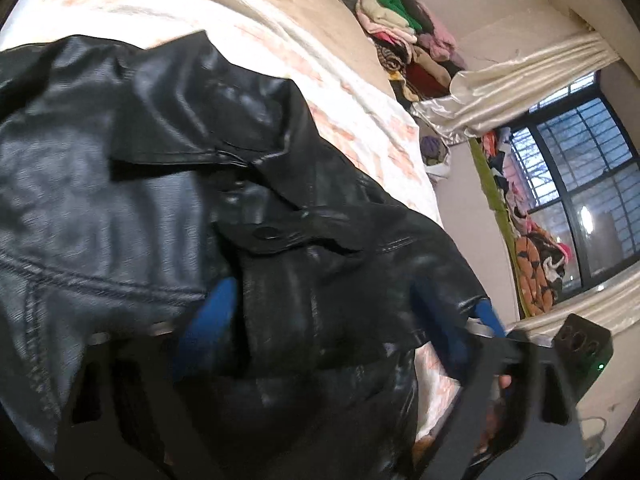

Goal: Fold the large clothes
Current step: 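Fold the held sleeve across the jacket body with the right gripper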

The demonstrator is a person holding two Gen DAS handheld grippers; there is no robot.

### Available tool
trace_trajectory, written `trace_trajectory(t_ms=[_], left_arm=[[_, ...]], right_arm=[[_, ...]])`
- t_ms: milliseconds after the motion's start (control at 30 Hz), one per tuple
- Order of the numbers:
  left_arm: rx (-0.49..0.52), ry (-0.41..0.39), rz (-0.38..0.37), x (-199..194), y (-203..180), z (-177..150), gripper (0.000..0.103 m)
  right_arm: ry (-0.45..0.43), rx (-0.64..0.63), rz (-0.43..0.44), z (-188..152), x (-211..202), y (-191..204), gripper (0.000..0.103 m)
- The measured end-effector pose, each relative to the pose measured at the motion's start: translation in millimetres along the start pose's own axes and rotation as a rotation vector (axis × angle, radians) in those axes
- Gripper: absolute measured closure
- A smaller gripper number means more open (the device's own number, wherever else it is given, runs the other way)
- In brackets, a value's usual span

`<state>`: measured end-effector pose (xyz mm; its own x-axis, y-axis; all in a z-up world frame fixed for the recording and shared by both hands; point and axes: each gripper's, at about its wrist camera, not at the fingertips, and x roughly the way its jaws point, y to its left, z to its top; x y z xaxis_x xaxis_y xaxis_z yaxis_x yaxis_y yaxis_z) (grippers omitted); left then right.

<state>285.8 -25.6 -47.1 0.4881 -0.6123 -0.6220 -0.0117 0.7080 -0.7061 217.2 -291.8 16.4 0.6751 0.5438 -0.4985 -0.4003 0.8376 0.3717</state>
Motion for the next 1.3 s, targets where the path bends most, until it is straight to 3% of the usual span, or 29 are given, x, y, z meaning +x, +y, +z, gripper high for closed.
trace_trajectory(t_ms=[67,133,233,367,500,700,833,967,1133,1300], left_arm=[[0.01,0.009,0.024,12,-3,3,0.052],[0.024,0.024,0.047,21,-4,5,0.077],[0.053,0.027,0.071,28,-6,6,0.098],[0.15,-0.021,0.06,10,-37,11,0.102],[0.26,-0.109,0.0,-30,-83,18,0.103],[0.384,-0.282,-0.057,-111,-126,18,0.103],[0.366,-0.38,-0.041,-159,-108,13,0.103],[0.331,-0.426,0.032,-183,-72,0,0.103],[0.261,-0.395,0.16,-182,-17,-18,0.103],[0.174,-0.336,0.217,-167,27,-36,0.103]], right_arm=[[-0.028,0.032,-0.024,4,-7,-11,0.032],[-0.043,0.068,-0.044,5,-9,-21,0.036],[-0.057,0.1,-0.068,7,-13,-33,0.046],[-0.092,0.133,-0.092,11,-21,-44,0.052],[-0.165,0.128,-0.154,14,-37,-50,0.051],[-0.236,0.238,-0.097,16,-54,-74,0.051],[-0.19,0.226,-0.115,14,-44,-71,0.05],[-0.147,0.162,-0.154,12,-31,-59,0.05],[-0.096,0.138,-0.156,7,-13,-54,0.05],[-0.05,0.1,-0.189,0,3,-49,0.05]])
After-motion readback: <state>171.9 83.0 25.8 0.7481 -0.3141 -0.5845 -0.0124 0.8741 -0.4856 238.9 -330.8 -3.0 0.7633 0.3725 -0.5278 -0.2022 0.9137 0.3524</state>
